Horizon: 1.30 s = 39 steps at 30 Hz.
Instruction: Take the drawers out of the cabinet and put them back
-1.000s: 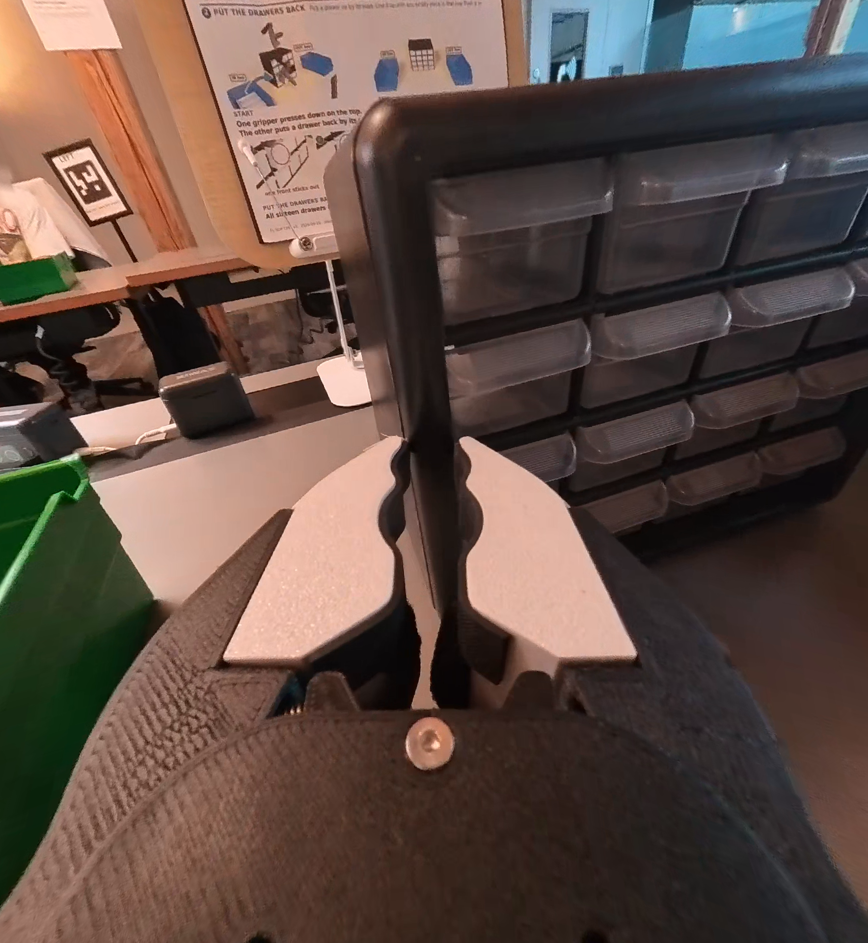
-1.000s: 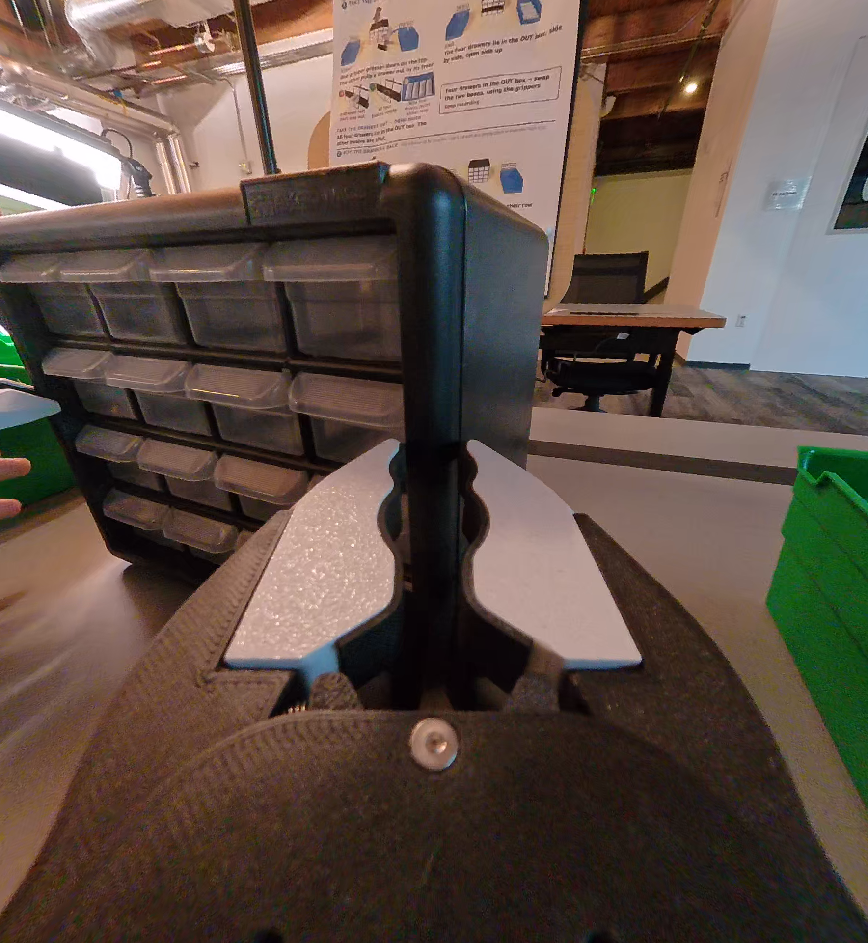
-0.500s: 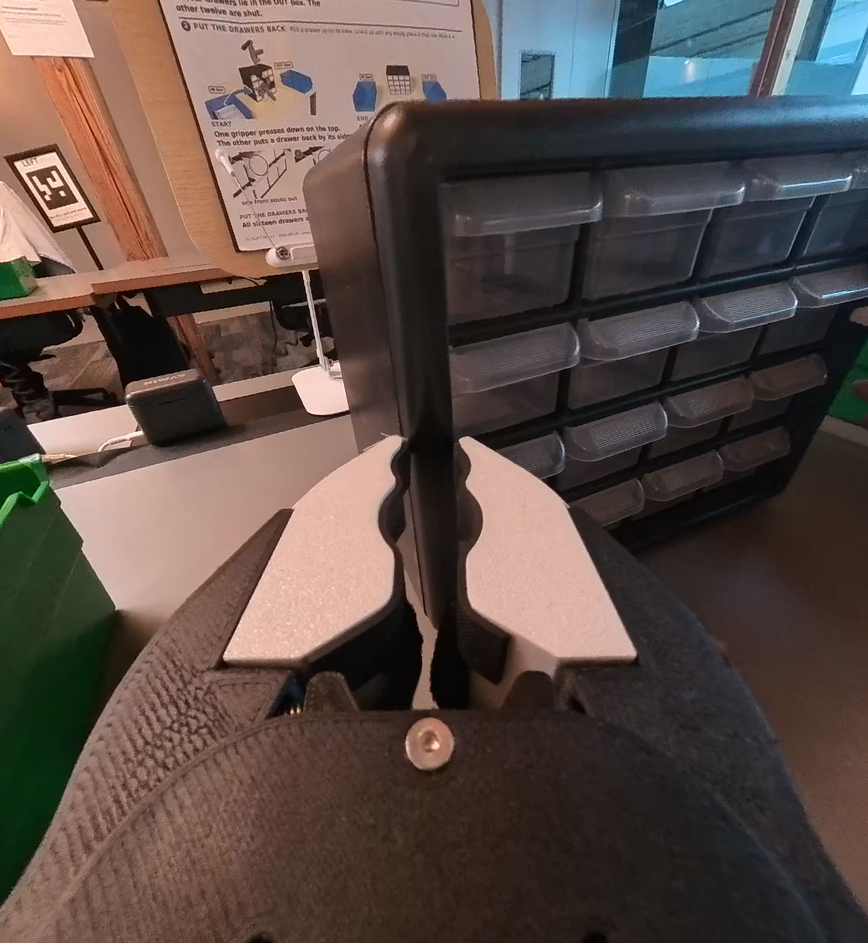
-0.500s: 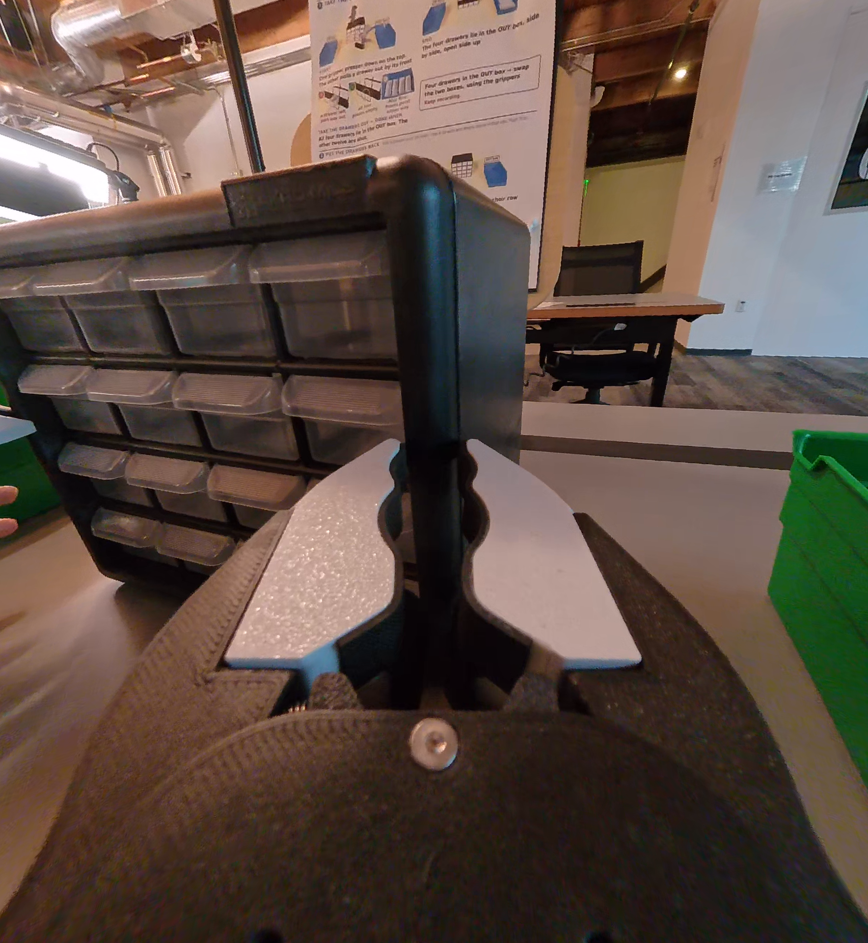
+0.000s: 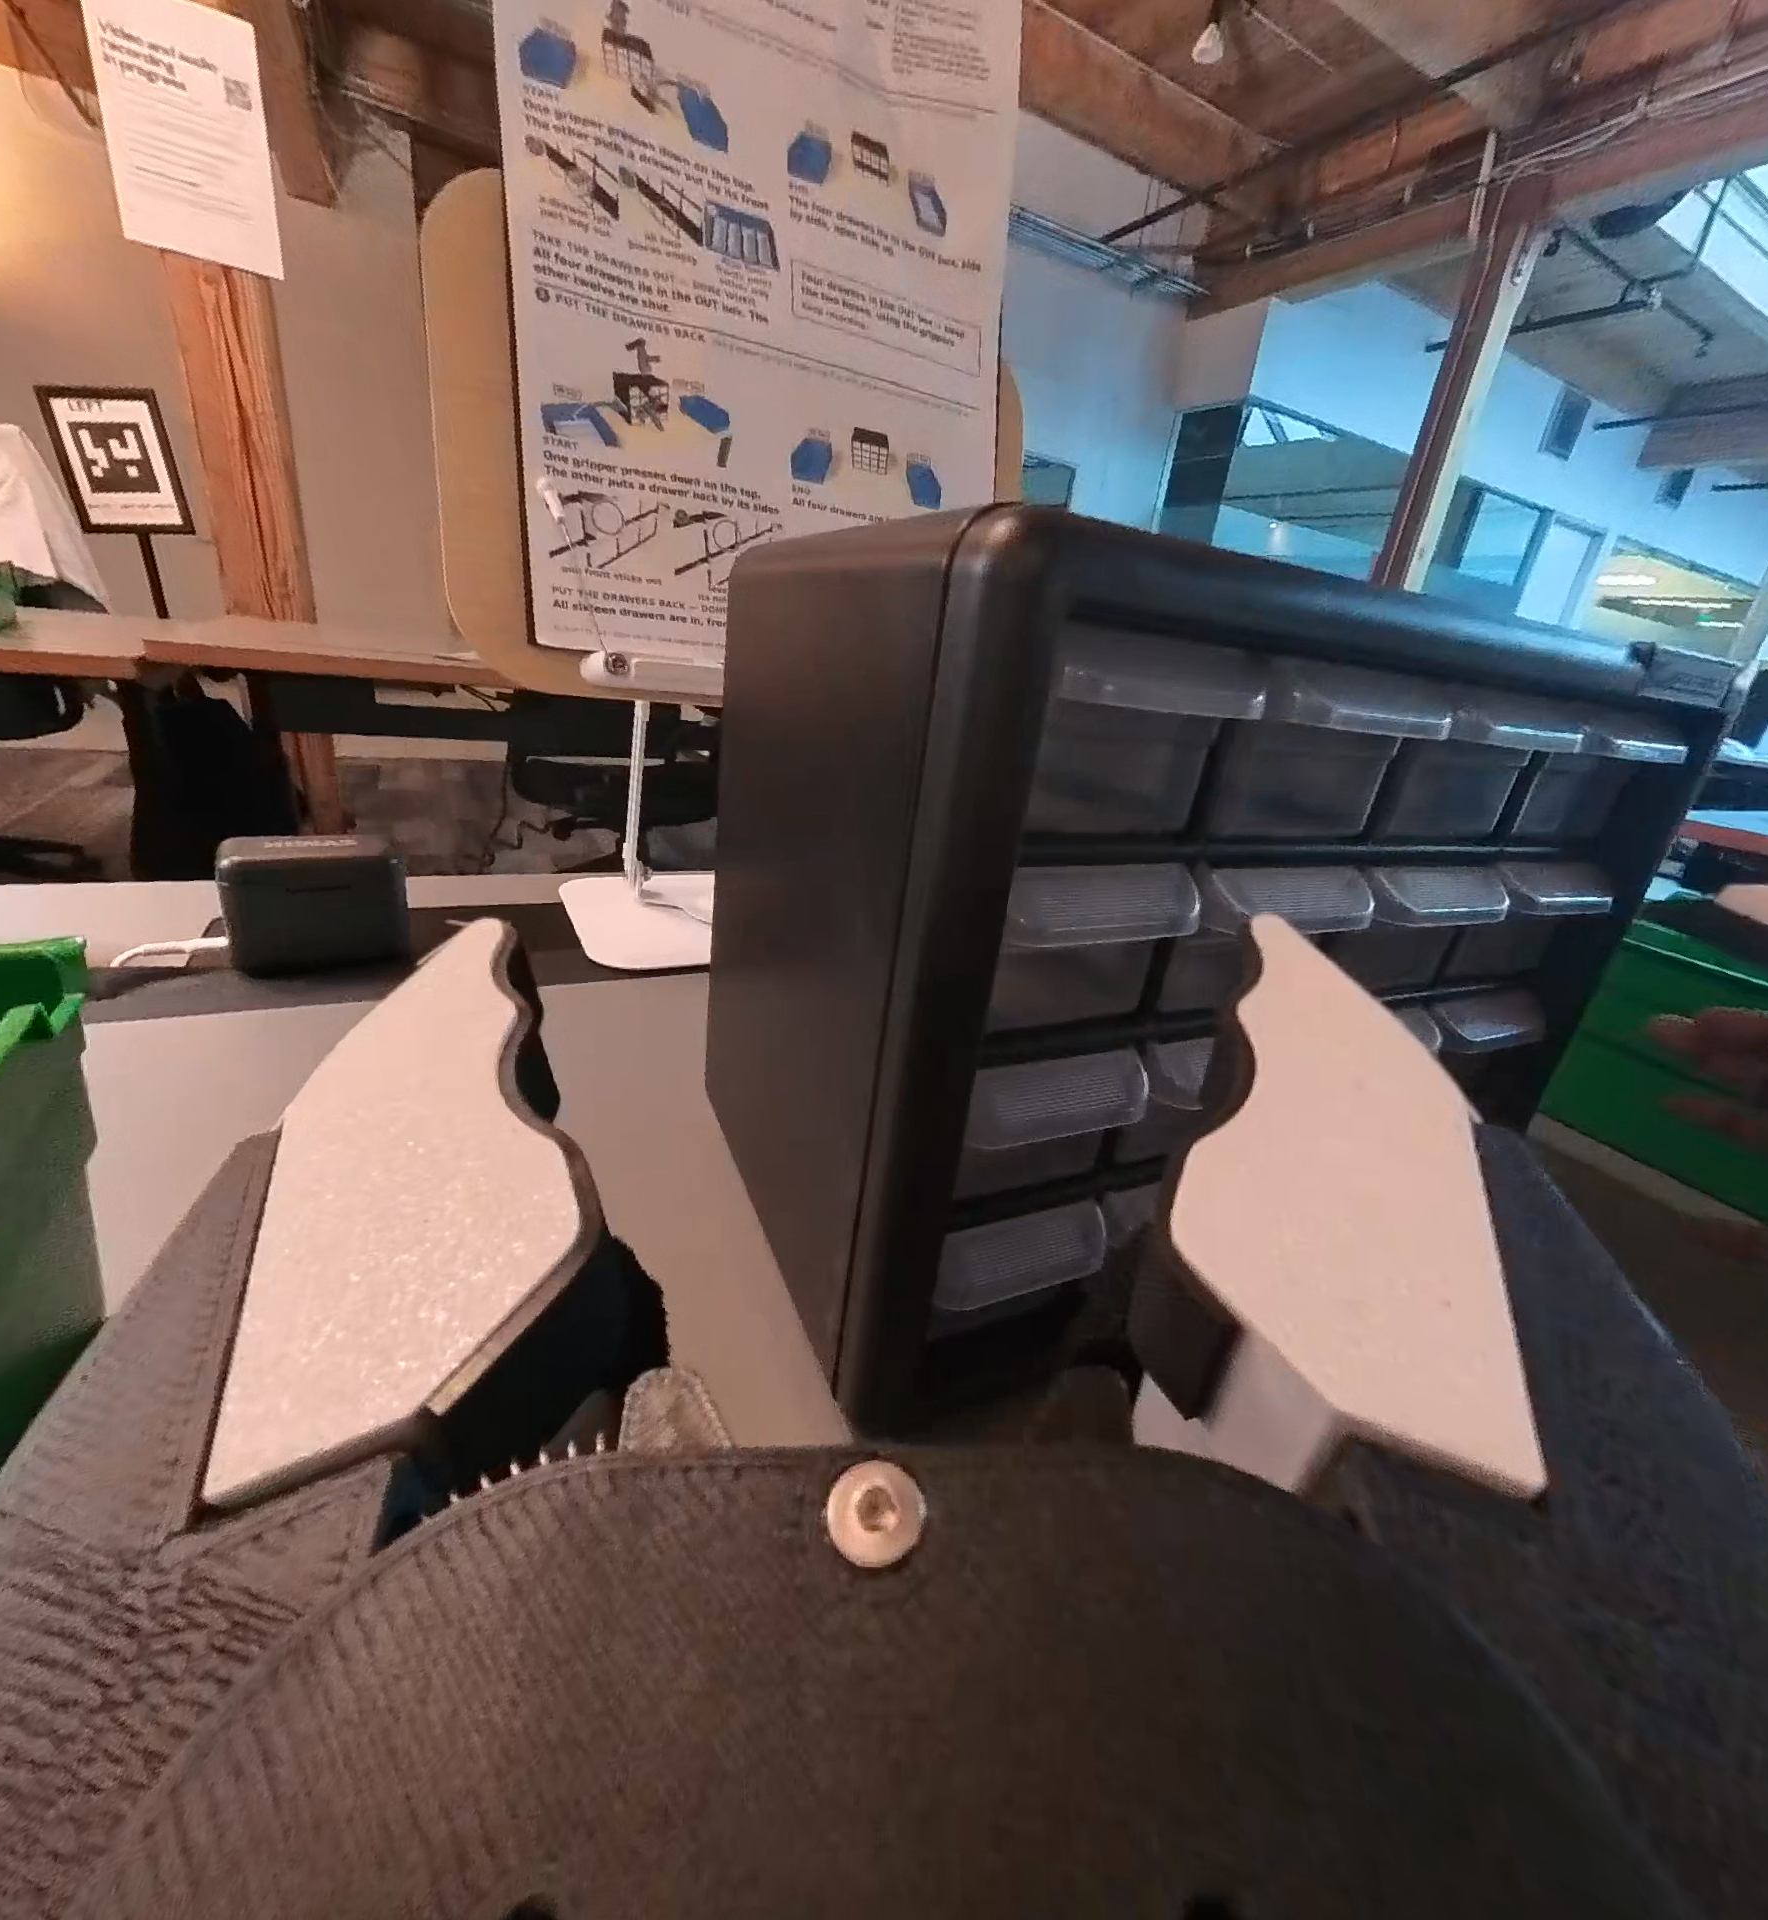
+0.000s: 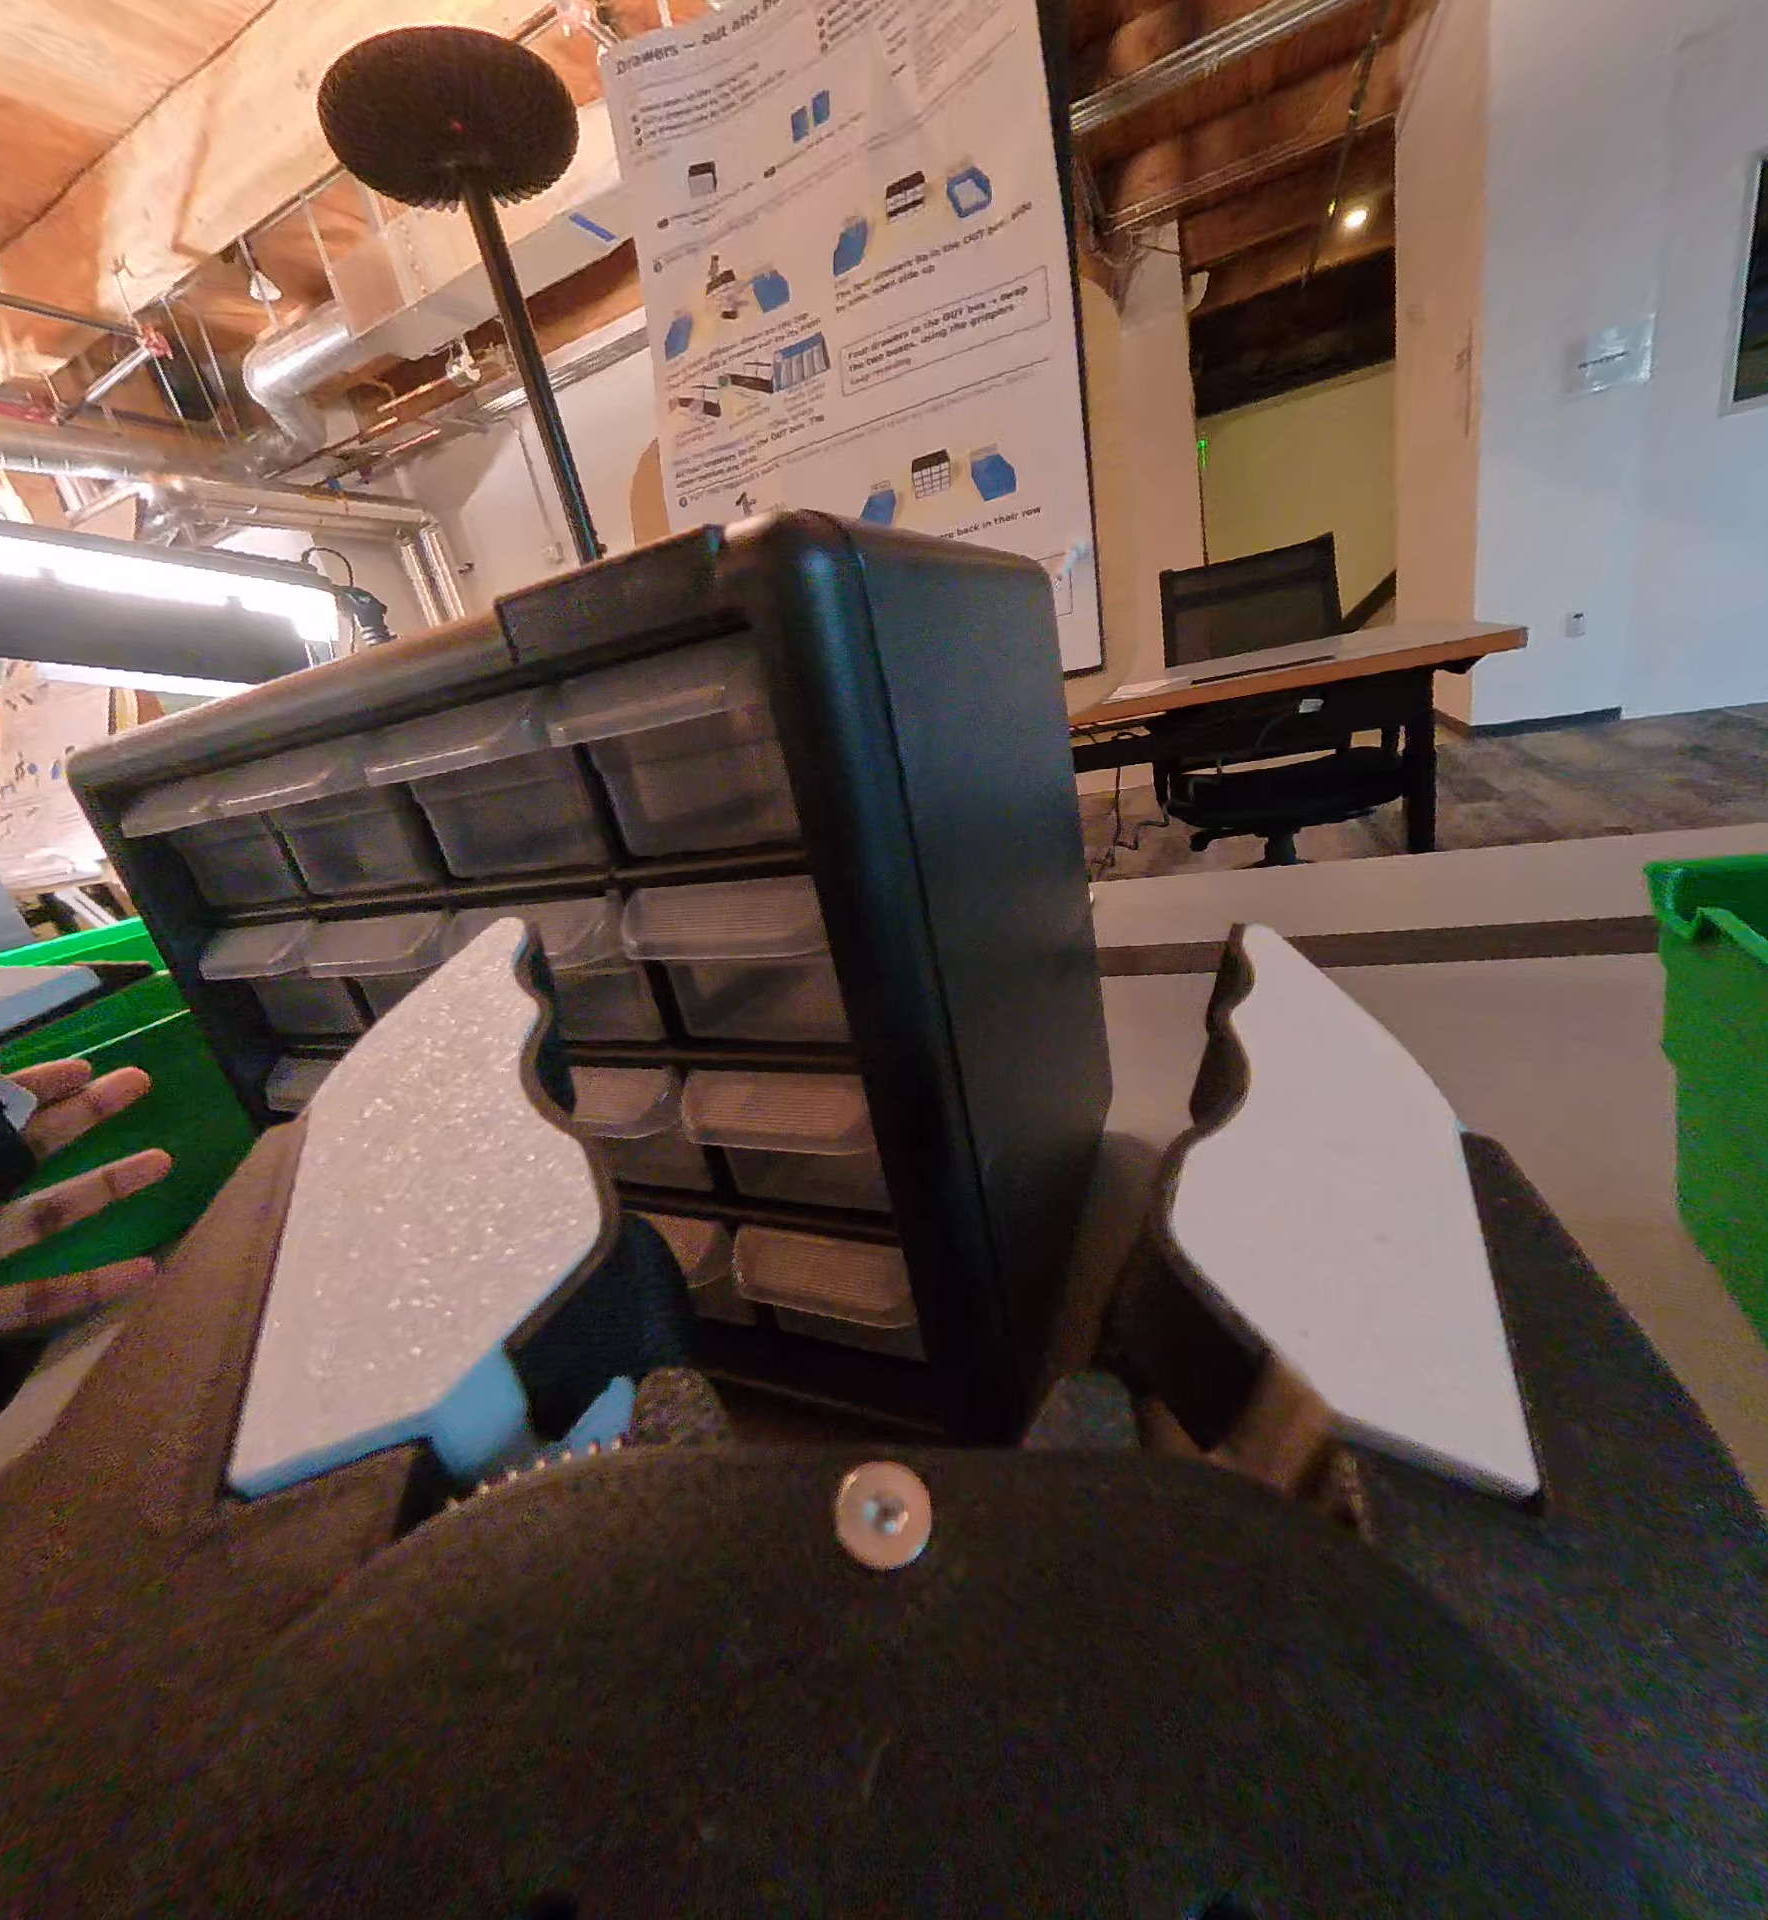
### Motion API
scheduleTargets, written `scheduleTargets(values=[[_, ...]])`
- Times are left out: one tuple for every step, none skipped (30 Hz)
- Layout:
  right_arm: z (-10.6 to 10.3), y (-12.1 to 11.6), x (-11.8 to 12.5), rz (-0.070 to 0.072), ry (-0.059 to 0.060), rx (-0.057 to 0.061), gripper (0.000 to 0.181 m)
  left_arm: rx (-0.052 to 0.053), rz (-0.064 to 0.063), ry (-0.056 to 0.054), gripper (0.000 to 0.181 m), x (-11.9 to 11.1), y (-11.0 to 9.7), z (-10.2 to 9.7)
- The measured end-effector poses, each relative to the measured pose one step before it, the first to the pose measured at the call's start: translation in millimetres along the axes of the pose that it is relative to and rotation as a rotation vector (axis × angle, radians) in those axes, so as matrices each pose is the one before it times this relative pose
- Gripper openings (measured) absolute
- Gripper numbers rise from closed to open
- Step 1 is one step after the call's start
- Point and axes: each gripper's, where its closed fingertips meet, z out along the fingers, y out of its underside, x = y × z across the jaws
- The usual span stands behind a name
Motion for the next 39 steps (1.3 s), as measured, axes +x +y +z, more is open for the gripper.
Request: scheduleTargets(values=[[-0.15,-0.2,-0.82,-0.0095,-0.0011,0.001,0.119,0.0039,0.0113,0.0056,0.123,1.52,-0.49,-0.04],[-0.27,-0.89,-0.65,-0.0094,-0.0003,0.0052,0.12,0.0011,0.0129,0.0051,0.123,1.57,-0.12,0.26],[-0.33,-0.74,-0.32,-0.0124,0.0016,0.0041,0.12,-0.0035,0.0168,0.0029,0.123,1.3,0.75,0.27],[-0.09,-0.23,-0.65,-0.0129,-0.0011,0.0003,0.12,-0.005,0.0205,0.0009,0.122,1.07,0.89,0.05],[-0.03,-0.03,-0.92,-0.0101,-0.0019,-0.0004,0.12,0.0002,0.0228,-0.0003,0.122,0.94,-0.13,-0.04],[0.0,-0.75,-0.93,-0.0093,-0.0022,0.0036,0.12,0.0035,0.0196,-0.001,0.122,0.96,-1.02,-0.33],[-0.23,-1.46,-1.61,-0.0096,-0.0058,0.0075,0.12,0.0045,0.0133,-0.0022,0.122,0.63,-1.33,-0.39],[-0.41,-2.21,-1.66,-0.0093,-0.0047,0.0108,0.12,0.0056,0.01,-0.0029,0.122,0.34,-1.33,-0.52],[-0.58,-2.19,-1.22,-0.0128,-0.0015,0.0109,0.12,0.008,0.0143,-0.0014,0.122,0.45,-2.01,-1.02],[-0.79,-2.45,-2.05,-0.0185,-0.0044,0.0098,0.12,0.0109,0.0263,-0.007,0.122,-0.3,-3.1,-1.37],[-0.76,-2.57,-3.01,-0.0257,-0.0073,0.0068,0.119,0.0109,0.0389,-0.0141,0.122,-0.69,-4.39,-2.01],[-0.66,-2.19,-3.64,-0.0314,-0.0098,-0.0022,0.117,0.0119,0.0362,-0.0125,0.121,0.19,-5.53,-2.67],[-0.73,-2.63,-4.58,-0.0365,-0.0125,-0.0085,0.117,0.0168,0.0286,-0.0043,0.121,2.08,-6.78,-3.1],[-1.41,-4.83,-5.49,-0.0422,-0.0137,-0.0024,0.117,0.0152,0.025,0.0039,0.12,3.62,-6.86,-3.28],[-1.53,-7.4,-6.32,-0.0498,-0.016,0.0057,0.116,0.0091,0.0289,0.0046,0.119,4.37,-5.81,-3.27],[-0.77,-9.53,-5.77,-0.0594,-0.0146,0.0094,0.114,0.0001,0.0367,0.0097,0.118,5.37,-3.88,-3.11],[0.98,-9.99,-3.43,-0.0621,-0.0067,0.0011,0.112,-0.0094,0.0427,0.0211,0.116,7.04,-1.51,-2.85],[2.55,-10.46,0.12,-0.0582,0.0055,-0.0043,0.108,-0.0219,0.0411,0.0291,0.115,8.03,0.69,-2.19],[3.63,-10.37,1.9,-0.0497,0.0054,-0.0092,0.1,-0.0298,0.0369,0.0315,0.115,8.03,1.62,-1.78],[4.44,-9.99,0.66,-0.0389,-0.014,-0.0125,0.09,-0.0237,0.0398,0.0288,0.114,7.29,0.42,-2.06],[4.97,-10.13,-2.52,-0.0247,-0.0394,-0.007,0.081,-0.0132,0.0363,0.0256,0.111,6.54,-1.08,-2.46],[5.56,-7.01,-2.55,-0.0086,-0.0434,-0.0226,0.067,-0.0109,0.0288,0.0251,0.106,6.51,-0.88,-2.75],[6.03,-1.55,-1.25,0.0028,-0.0381,-0.0569,0.05,-0.0131,0.0218,0.0236,0.1,6.12,0.14,-2.48],[5.61,4.17,3.69,0.0152,-0.01,-0.0987,0.032,-0.0119,0.0139,0.0178,0.097,5.16,1.18,-2.01],[5.07,6.35,8.05,0.0236,0.0124,-0.11,0.011,-0.0104,0.0093,0.0202,0.094,5.28,2.21,-1.66],[5.3,2.64,7.63,0.0191,0.0033,-0.063,0.001,-0.0137,0.0089,0.0277,0.086,5.85,3.88,-1.26],[4.58,1.15,4.03,0.0185,-0.0222,-0.034,0.0,-0.0212,0.0102,0.0266,0.079,5.33,5.88,-0.38],[4.2,3.18,2.55,0.0303,-0.0309,-0.0439,0.0,-0.0274,0.0136,0.0149,0.075,3.36,6.87,0.6],[4.1,5.91,2.13,0.0282,-0.0276,-0.0593,0.0,-0.0287,0.0227,0.0116,0.072,2.56,7.07,1.17],[3.83,5.87,2.56,0.0136,-0.0151,-0.0515,0.0,-0.026,0.0293,0.0162,0.069,3.24,5.96,1.64],[3.43,5.45,4.0,0.0021,0.0032,-0.0376,0.0,-0.0235,0.0323,0.0159,0.064,3.32,4.84,1.86],[3.68,7.69,2.5,-0.0049,0.0003,-0.0448,0.002,-0.0242,0.0384,0.018,0.06,3.9,4.11,2.18],[1.18,-1.09,2.58,0.0097,0.0029,0.0153,0.0,-0.026,0.0472,0.0219,0.056,4.52,3.81,2.66],[0.34,0.08,0.24,0.0163,-0.0106,0.0009,0.001,-0.0306,0.0562,0.019,0.053,4.34,4.49,3.06],[-0.11,0.22,-0.05,0.0068,-0.0083,-0.0045,0.001,-0.0387,0.0668,0.0019,0.05,2.26,5.38,3.43],[-0.1,0.21,-0.1,0.0006,-0.0034,-0.0085,0.001,-0.0472,0.0779,-0.0062,0.048,1.36,6.65,3.73],[0.06,0.15,-0.07,-0.0044,0.001,-0.0132,0.001,-0.0503,0.0754,-0.0028,0.046,1.78,7.14,4.0],[-0.01,0.14,-0.06,-0.011,0.0032,-0.0175,0.001,-0.043,0.0546,-0.0027,0.045,1.64,6.04,4.4],[-0.01,0.06,-0.04,-0.0096,0.002,-0.0189,0.001,-0.0276,0.0316,-0.005,0.045,0.99,4.22,4.36]])
